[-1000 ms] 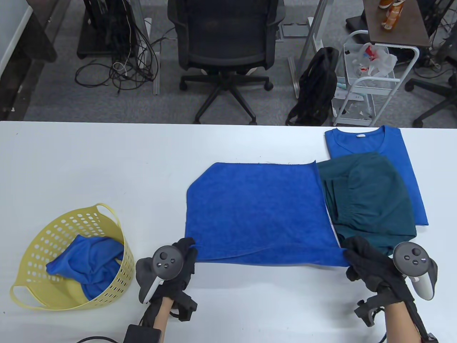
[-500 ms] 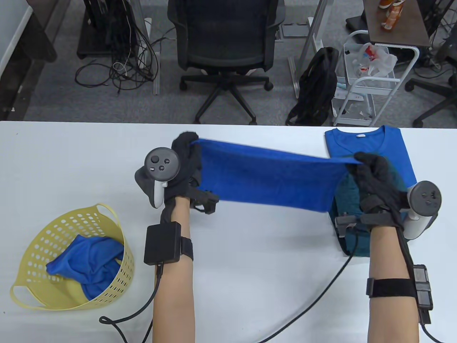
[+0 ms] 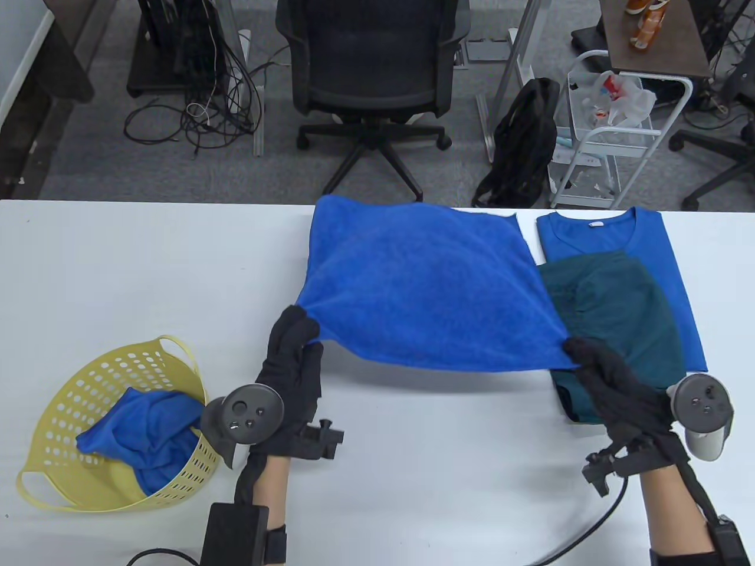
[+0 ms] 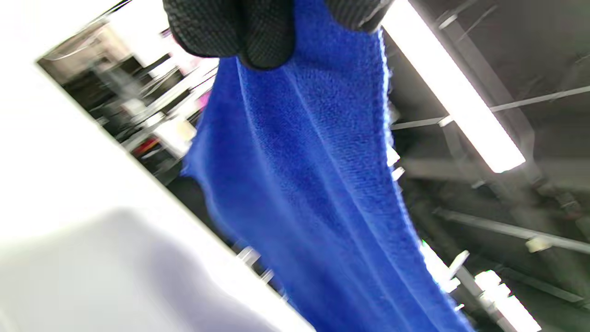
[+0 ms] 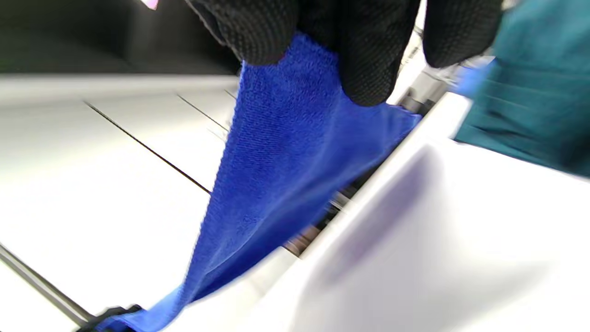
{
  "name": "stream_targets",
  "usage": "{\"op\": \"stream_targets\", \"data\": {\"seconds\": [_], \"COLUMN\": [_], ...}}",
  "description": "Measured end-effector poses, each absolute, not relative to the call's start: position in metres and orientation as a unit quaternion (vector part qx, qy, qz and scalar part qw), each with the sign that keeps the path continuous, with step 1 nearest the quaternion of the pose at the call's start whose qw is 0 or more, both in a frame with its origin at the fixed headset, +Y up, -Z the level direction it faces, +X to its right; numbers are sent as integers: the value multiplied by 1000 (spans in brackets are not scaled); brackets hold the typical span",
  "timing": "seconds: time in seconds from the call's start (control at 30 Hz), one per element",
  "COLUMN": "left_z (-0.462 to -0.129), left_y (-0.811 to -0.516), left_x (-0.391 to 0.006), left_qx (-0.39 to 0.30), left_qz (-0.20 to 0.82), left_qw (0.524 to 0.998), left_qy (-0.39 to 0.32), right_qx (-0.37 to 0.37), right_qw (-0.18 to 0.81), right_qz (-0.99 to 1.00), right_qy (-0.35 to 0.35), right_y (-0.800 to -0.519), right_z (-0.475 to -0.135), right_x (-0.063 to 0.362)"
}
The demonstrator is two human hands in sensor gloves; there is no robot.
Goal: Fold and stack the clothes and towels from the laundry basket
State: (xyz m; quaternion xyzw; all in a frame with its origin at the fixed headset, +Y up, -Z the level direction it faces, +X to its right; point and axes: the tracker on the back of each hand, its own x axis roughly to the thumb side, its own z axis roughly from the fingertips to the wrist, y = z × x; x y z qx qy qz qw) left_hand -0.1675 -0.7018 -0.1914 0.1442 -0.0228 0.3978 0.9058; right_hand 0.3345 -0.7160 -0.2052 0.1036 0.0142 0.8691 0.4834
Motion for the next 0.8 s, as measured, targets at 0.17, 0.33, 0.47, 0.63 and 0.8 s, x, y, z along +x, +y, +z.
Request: {"op": "stream_targets", "data": {"seconds": [0.17,0.33,0.47,0.63,0.8], "left_z": [-170,-164,-163,-166,-166], "left_y": [-752,-753,-751,-755,-747], "left_x": [-178,-178,-174,-179,-176], "left_qx": [3,-3,22,0,-232], "left_qz": [423,399,399,419,229], "left_qw": [906,916,916,908,944], "left_qy": [19,41,-12,13,52], "right_qx": [92,130,140,106,90], "right_qw": [416,506,583,560,487], "right_qz": [904,852,795,810,794], "right_qy": [43,47,88,138,352], "right_y": [-742,-748,-759,-768,-768], "right_z": [-181,-180,-184,-188,-185], "right_x": [331,337,340,344,339]}}
